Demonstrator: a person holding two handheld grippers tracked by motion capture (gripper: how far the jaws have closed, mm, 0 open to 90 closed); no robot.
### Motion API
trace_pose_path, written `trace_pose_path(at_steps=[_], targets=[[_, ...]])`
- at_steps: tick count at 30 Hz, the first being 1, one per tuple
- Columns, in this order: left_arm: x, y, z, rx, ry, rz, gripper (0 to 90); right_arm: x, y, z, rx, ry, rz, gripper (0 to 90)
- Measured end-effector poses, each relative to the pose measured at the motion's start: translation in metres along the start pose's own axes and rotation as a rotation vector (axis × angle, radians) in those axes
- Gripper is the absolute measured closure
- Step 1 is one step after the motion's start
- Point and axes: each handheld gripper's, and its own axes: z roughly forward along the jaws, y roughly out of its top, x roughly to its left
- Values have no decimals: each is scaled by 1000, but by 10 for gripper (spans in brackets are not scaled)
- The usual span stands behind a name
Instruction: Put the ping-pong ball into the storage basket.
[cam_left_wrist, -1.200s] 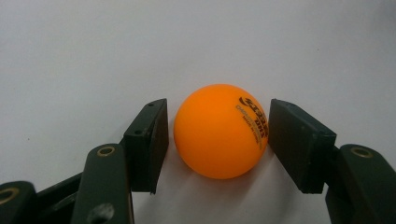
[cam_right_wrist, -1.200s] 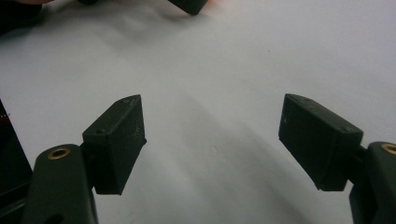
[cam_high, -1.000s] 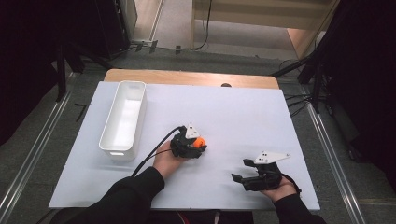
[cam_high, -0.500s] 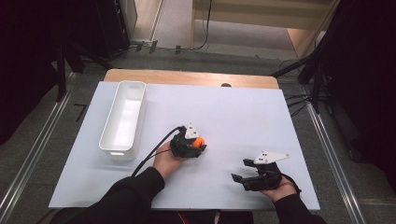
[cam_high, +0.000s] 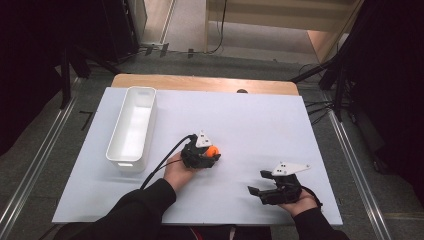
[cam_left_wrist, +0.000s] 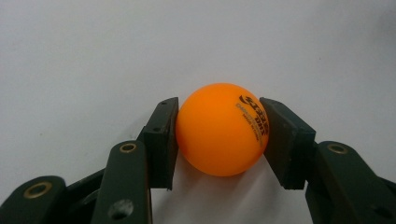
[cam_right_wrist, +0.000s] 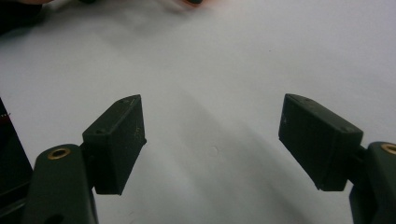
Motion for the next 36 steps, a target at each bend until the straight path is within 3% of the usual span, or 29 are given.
trace_pose_path(at_steps=[12,27,36], targets=[[3,1,-5,-35,-8,-22,504,0,0,0,1,-1,3,215],[3,4,-13,-33,-44,-37,503,0,0,0,0,2,4,215],[2,6,-20,-35,-59,-22,503,0,0,-1,-2,-1,2,215]])
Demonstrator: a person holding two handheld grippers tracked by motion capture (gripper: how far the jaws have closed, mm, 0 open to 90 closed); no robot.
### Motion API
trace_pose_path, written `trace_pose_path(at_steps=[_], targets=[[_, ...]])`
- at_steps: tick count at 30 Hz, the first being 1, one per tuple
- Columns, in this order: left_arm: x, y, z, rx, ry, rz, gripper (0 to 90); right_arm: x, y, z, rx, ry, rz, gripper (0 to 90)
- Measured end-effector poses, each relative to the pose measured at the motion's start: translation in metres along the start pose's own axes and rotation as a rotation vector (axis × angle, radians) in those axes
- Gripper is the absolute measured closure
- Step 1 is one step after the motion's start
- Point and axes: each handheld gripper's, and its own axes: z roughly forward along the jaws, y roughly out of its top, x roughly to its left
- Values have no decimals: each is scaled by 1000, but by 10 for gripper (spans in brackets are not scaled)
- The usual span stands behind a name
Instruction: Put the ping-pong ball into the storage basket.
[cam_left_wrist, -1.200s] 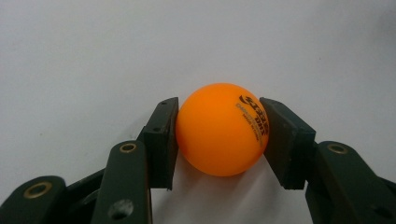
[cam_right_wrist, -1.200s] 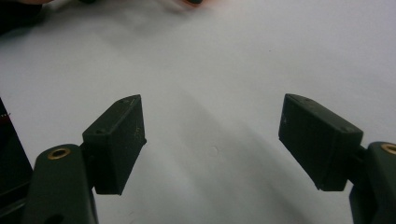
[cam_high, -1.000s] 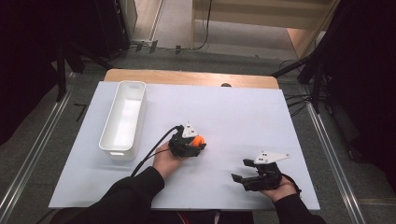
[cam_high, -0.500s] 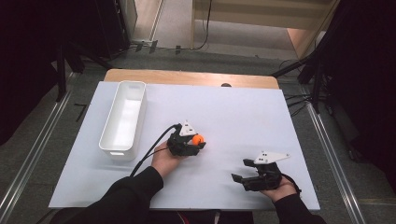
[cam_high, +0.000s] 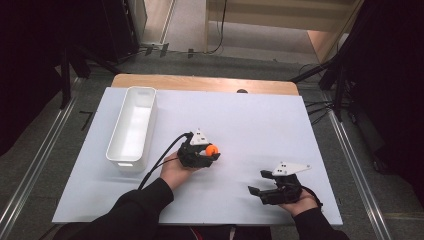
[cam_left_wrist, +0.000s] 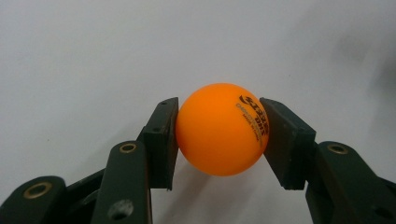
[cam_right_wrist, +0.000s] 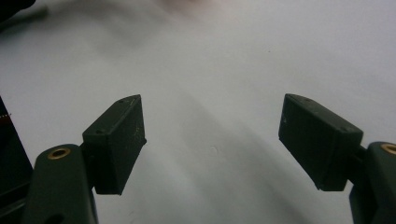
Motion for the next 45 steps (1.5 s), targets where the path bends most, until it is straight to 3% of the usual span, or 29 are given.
trace_pose_path(at_steps=[19,23,32,45], targets=[[1,3,-10,38,-43,-11,502,0,0,0,1,3,0,215],[2,6,-14,46,-25,2,502,0,0,0,2,3,1,215],[9,9,-21,62,-26,-33,502,0,0,0,0,2,0,215],[9,18,-33,88,-35,-37,503,0,0,0,0,-2,4,215]])
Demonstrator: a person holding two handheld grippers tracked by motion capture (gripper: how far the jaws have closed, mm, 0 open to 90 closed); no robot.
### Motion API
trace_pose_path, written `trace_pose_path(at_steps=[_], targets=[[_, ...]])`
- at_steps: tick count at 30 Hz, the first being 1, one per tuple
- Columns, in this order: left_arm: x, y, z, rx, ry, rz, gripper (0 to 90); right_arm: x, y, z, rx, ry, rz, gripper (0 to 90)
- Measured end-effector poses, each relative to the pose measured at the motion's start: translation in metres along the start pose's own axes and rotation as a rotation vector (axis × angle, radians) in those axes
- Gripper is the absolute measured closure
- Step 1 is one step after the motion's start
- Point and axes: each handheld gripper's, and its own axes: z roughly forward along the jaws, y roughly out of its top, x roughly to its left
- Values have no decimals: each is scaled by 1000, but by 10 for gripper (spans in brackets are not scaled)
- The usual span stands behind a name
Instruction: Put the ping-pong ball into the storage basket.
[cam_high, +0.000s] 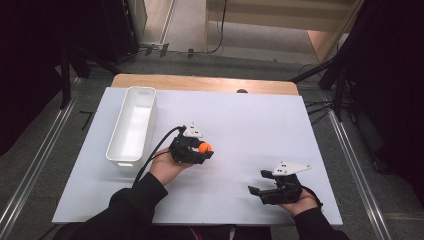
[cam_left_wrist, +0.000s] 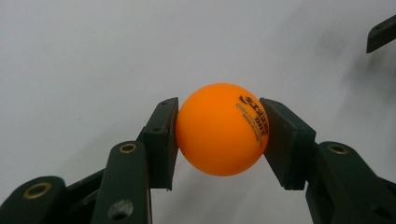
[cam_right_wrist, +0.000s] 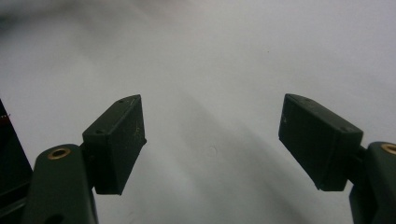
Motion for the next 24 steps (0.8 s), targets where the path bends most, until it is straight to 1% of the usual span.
trace_pose_path(at_steps=[3,8,9,16,19,22,24], targets=[[-1,2,-4,-5,-6,-3,503,0,0,0,0,0,1,215],[-2,6,-9,7,-13,3,502,0,0,0,0,0,0,215],[-2,7,-10,6,-17,-2,503,0,0,0,0,-1,0,215],[-2,9,-14,23,-28,1,502,0,0,0,1,-1,0,215],[-2,10,-16,29,-26,10,502,0,0,0,1,-1,-1,215],[-1,12,-20,23,-27,5,502,0,0,0,2,-2,-2,215],[0,14,-23,28,-25,12,502,0,0,0,1,-3,-1,215]])
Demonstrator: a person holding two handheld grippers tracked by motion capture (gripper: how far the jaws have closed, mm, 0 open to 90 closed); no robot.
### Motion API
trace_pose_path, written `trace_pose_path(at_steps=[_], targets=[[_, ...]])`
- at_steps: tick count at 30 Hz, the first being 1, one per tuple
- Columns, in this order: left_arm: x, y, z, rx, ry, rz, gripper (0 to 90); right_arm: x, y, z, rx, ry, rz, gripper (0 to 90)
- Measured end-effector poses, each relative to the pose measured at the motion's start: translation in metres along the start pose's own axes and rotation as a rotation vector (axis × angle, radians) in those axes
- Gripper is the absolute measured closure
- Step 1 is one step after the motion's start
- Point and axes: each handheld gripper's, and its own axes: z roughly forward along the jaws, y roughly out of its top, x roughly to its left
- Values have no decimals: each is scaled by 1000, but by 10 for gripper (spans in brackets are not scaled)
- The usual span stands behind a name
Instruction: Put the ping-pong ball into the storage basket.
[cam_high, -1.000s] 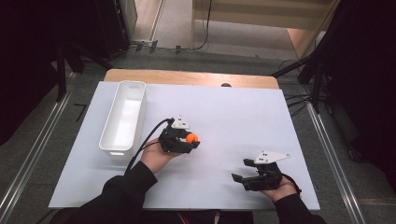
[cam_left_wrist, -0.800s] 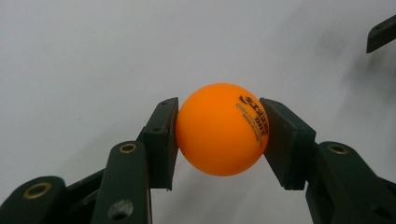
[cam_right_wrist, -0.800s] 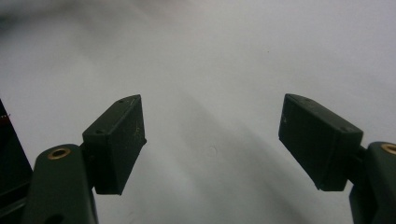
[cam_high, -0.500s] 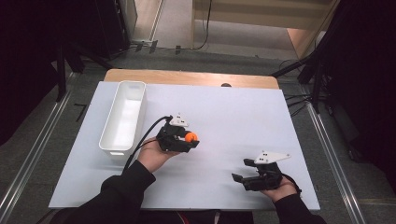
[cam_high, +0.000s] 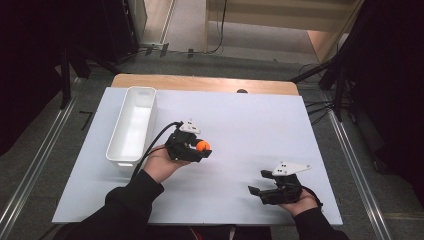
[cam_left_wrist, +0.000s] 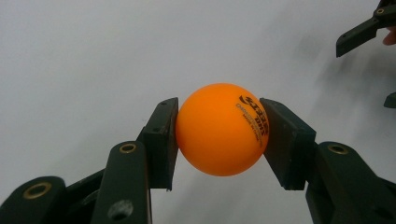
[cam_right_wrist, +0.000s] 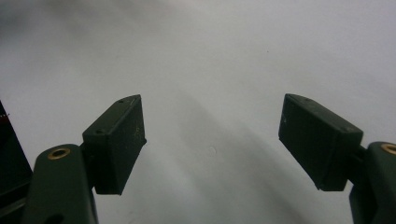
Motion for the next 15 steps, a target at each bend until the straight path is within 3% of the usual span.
trace_pose_path(at_steps=[11,15], targets=[[1,5,-10,16,-15,0,502,0,0,0,-4,-4,-3,215],[0,8,-15,35,-9,18,502,0,0,0,1,-2,0,215]])
